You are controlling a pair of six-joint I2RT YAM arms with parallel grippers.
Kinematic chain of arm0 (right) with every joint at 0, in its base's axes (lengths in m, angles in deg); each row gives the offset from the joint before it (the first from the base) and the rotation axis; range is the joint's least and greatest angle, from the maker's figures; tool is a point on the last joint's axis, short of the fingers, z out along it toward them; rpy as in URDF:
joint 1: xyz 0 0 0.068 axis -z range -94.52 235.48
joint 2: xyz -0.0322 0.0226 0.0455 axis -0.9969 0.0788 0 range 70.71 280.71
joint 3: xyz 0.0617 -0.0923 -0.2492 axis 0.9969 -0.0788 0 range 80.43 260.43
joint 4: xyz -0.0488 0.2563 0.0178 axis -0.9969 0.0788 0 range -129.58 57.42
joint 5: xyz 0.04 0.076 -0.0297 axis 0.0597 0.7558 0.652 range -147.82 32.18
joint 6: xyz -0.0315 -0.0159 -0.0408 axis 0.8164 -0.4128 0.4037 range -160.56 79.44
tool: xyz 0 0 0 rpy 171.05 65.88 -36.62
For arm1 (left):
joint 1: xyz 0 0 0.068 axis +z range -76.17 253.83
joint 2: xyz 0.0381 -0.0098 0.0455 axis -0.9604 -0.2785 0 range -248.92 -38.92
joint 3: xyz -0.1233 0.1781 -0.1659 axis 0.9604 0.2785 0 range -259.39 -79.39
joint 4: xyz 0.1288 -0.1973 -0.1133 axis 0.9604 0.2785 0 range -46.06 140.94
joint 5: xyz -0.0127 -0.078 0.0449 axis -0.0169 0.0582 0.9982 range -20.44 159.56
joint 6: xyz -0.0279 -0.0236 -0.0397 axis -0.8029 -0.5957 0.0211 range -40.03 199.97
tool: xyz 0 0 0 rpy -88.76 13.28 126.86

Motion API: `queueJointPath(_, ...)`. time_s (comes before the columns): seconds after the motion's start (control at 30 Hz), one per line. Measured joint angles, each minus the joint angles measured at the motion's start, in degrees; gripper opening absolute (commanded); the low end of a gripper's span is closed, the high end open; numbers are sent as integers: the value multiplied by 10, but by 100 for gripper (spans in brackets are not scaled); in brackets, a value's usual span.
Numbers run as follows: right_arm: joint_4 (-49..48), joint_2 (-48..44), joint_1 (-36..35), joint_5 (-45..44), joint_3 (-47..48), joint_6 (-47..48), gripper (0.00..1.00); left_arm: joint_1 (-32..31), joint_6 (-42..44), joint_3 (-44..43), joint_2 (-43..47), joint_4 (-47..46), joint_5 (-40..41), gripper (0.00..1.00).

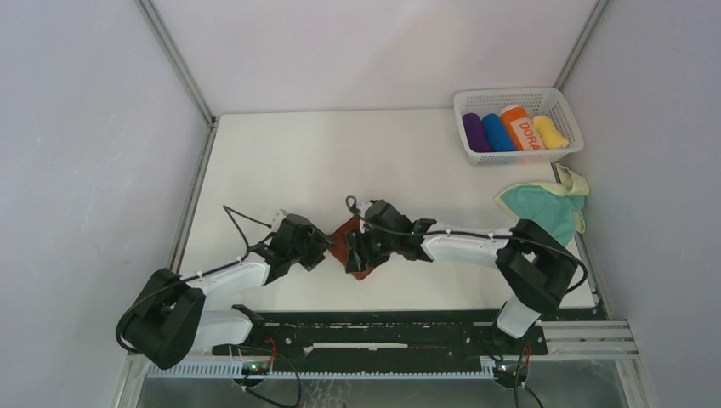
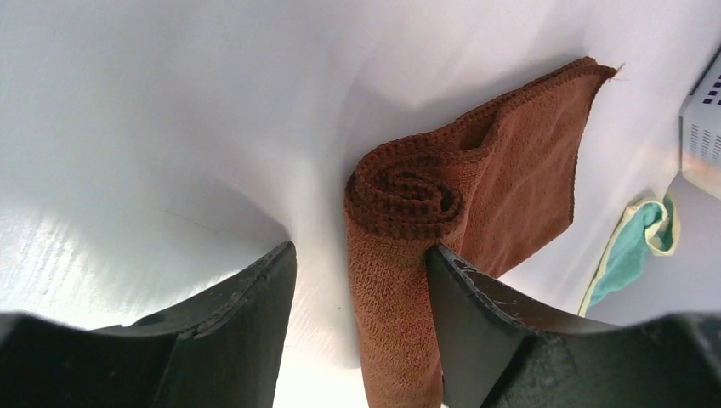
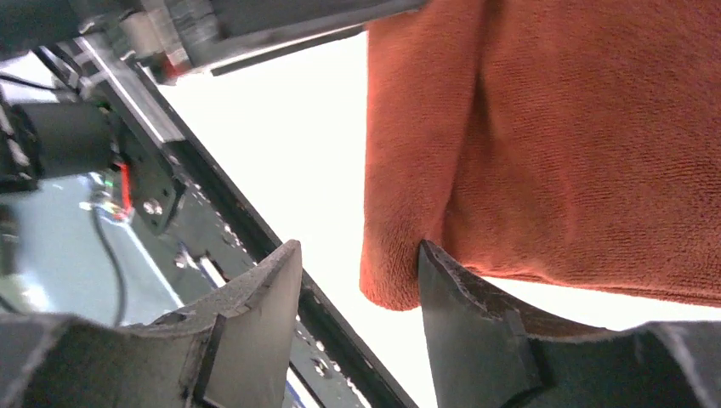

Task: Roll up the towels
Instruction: Roll the towel at the center of the board.

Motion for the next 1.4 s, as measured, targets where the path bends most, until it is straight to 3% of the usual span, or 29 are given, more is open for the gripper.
queueJointPath(0.3, 71, -34, -156, -285, 22, 129, 54, -6, 0, -32, -30, 24, 5, 66)
queueJointPath(0.57, 85, -4, -234, -478, 56, 195, 56, -8, 0, -46, -44, 32, 5, 66)
queueJointPath(0.9, 80, 70, -271, -564, 97, 252, 54, -8, 0, -54, -52, 34, 3, 67)
queueJointPath(1.13, 91, 132, -289, -616, 108, 269, 45, -9, 0, -58, -59, 35, 1, 67)
queueJointPath(1.4, 117, 132, -255, -617, 111, 260, 18, -9, 0, -60, -59, 36, 1, 71)
